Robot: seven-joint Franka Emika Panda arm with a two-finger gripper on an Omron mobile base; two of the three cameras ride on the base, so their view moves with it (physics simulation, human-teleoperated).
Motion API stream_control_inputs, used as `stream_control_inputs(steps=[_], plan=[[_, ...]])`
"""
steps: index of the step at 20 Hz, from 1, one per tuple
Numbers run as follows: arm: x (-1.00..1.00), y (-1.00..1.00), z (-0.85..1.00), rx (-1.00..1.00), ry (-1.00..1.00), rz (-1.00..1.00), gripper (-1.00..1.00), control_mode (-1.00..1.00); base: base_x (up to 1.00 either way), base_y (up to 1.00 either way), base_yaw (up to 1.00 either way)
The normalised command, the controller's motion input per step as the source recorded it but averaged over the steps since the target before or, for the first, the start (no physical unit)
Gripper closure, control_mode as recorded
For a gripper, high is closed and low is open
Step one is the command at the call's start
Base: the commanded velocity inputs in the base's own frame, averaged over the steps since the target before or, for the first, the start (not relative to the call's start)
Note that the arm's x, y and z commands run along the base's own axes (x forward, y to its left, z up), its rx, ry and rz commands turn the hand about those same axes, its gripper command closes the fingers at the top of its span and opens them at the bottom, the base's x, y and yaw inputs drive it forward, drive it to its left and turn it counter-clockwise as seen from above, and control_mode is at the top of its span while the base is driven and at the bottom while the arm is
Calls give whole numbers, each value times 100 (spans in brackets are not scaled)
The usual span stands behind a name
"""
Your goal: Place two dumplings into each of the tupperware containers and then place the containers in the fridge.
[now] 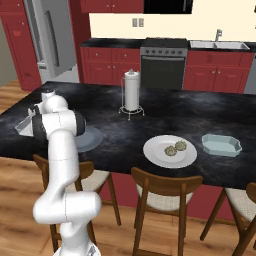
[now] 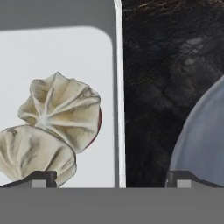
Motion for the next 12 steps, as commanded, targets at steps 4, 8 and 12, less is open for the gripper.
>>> stream_control_inputs(steps=[4,8,12], plan=[[3,-1,-17,0,0,0,-100,-100,0,0,0],[0,-8,-28,0,-2,0,-100,-100,0,0,0],[0,-21,-24,1,-2,0,-100,-100,0,0,0]])
